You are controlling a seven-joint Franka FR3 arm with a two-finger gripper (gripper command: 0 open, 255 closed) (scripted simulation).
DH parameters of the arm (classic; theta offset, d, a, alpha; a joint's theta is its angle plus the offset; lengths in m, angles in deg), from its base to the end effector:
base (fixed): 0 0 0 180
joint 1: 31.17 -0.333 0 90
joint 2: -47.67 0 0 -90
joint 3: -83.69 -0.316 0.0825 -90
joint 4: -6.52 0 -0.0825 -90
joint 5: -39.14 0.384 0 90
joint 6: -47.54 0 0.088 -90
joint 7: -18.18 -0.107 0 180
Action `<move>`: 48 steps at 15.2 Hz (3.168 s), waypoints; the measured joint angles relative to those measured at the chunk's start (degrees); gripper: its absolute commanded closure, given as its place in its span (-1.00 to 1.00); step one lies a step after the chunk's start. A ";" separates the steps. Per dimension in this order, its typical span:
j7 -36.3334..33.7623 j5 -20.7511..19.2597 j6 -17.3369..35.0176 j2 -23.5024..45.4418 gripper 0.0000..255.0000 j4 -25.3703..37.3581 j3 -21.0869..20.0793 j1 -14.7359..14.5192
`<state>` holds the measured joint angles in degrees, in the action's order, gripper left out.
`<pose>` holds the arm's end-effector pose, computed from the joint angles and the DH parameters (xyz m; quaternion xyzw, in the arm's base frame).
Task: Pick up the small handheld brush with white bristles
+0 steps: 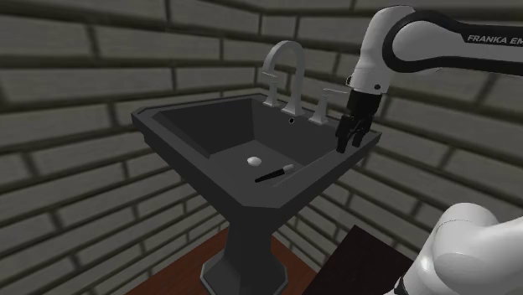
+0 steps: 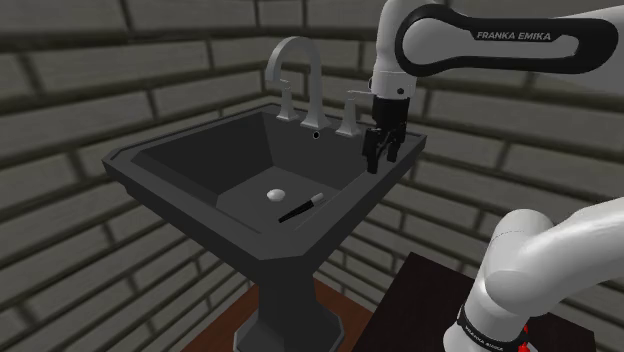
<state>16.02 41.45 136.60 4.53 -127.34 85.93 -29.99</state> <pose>0.3136 -0.0179 0.5882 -0.9984 0.0431 0.0145 0.0336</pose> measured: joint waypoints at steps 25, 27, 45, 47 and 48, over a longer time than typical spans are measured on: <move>40.47 -5.87 -11.45 64.29 -1.00 47.78 -1.94 -11.13; 40.55 -5.91 -10.45 65.11 -1.00 47.46 -2.03 -11.21; 40.50 -5.91 -8.42 65.29 1.00 45.60 -2.07 -11.22; 40.59 -5.92 -9.75 65.13 1.00 46.82 -2.07 -11.23; 40.64 -5.94 -10.51 64.99 1.00 47.42 -2.06 -11.22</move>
<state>56.67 35.50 126.09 69.52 -79.93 83.87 -41.22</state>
